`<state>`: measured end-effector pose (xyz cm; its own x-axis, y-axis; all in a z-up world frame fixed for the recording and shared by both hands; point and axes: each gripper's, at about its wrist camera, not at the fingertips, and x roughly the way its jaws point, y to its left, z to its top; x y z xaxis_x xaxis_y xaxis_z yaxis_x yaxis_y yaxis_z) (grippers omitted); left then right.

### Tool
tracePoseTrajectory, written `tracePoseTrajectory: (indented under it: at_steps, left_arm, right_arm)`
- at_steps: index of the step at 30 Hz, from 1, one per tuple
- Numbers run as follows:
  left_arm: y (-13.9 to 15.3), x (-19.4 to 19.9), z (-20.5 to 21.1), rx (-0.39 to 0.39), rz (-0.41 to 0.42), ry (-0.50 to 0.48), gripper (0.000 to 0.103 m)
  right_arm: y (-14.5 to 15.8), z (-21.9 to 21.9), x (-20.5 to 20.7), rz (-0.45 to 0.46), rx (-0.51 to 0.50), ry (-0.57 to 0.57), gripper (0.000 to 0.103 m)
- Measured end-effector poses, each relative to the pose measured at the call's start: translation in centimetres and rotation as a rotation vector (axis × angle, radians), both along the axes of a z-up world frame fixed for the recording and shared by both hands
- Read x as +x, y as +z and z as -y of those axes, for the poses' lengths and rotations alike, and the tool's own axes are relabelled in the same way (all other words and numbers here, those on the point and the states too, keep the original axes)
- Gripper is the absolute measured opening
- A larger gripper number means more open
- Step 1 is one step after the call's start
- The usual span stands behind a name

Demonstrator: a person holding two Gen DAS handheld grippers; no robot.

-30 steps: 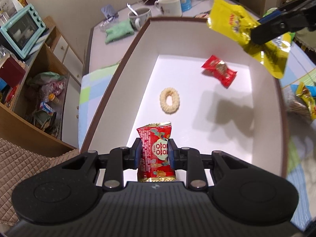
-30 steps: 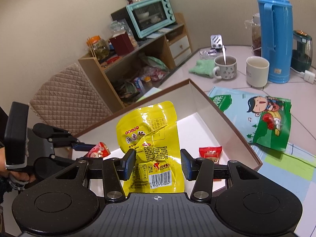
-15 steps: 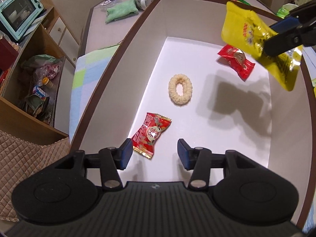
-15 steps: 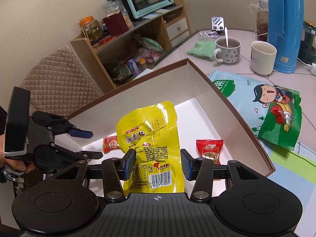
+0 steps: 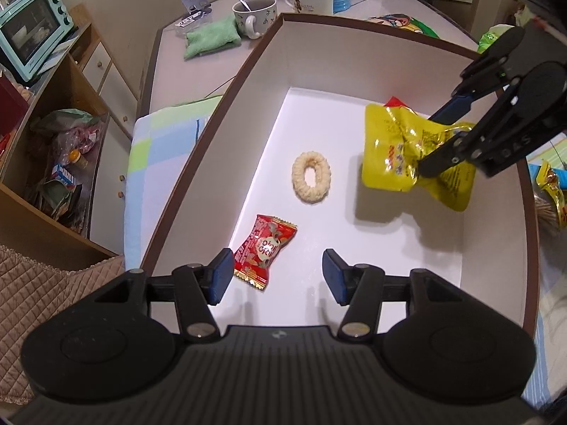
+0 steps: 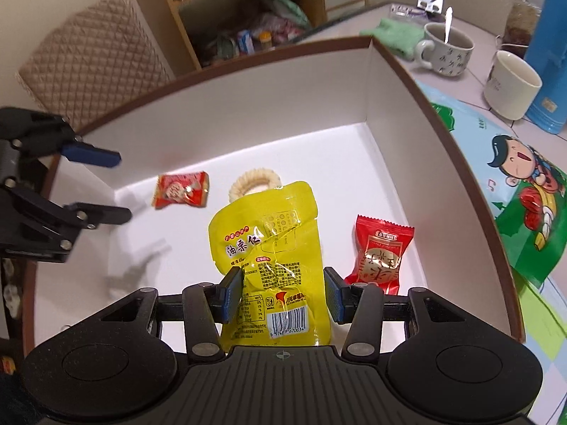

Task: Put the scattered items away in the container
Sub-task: 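Lower the yellow pouch into the box and open the right gripper, then withdraw both grippers from the box toward the table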

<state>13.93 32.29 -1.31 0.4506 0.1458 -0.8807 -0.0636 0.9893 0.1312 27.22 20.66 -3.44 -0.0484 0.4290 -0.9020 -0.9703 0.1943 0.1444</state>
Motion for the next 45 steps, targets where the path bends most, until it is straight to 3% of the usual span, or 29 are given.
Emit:
tracePoseTrajectory:
  at_steps: [12, 13, 14, 15, 25, 33, 45]
  left_arm:
    - [-1.1, 0.8, 0.2, 0.002, -0.029, -0.030, 0.054]
    - [-1.2, 0.8, 0.3, 0.003, -0.032, -0.029, 0.054]
    - [-1.2, 0.9, 0.3, 0.004, -0.033, -0.029, 0.055]
    - [-1.3, 0.9, 0.4, 0.004, -0.035, -0.029, 0.056]
    - [-1.0, 0.5, 1.4, 0.015, -0.037, -0.041, 0.066]
    - [0.0, 0.0, 2.9, 0.031, -0.019, -0.054, 0.072]
    - [2.3, -1.5, 5.3, 0.061, 0.028, -0.046, 0.081]
  right_arm:
    - [-1.6, -2.5, 0.6, -0.054, -0.054, 0.043, 0.048]
    - [-1.6, -2.6, 0.6, -0.046, -0.049, 0.039, 0.059]
    - [-1.5, -2.6, 0.5, -0.029, -0.043, 0.028, 0.090]
    - [-1.4, -2.5, 0.5, -0.015, -0.026, 0.022, 0.097]
    - [-0.4, -0.7, -1.1, 0.023, -0.032, 0.066, 0.097]
    - [0.7, 1.7, -2.0, 0.054, -0.023, 0.032, 0.098]
    - [4.0, 4.3, -4.5, 0.070, 0.065, 0.003, 0.098]
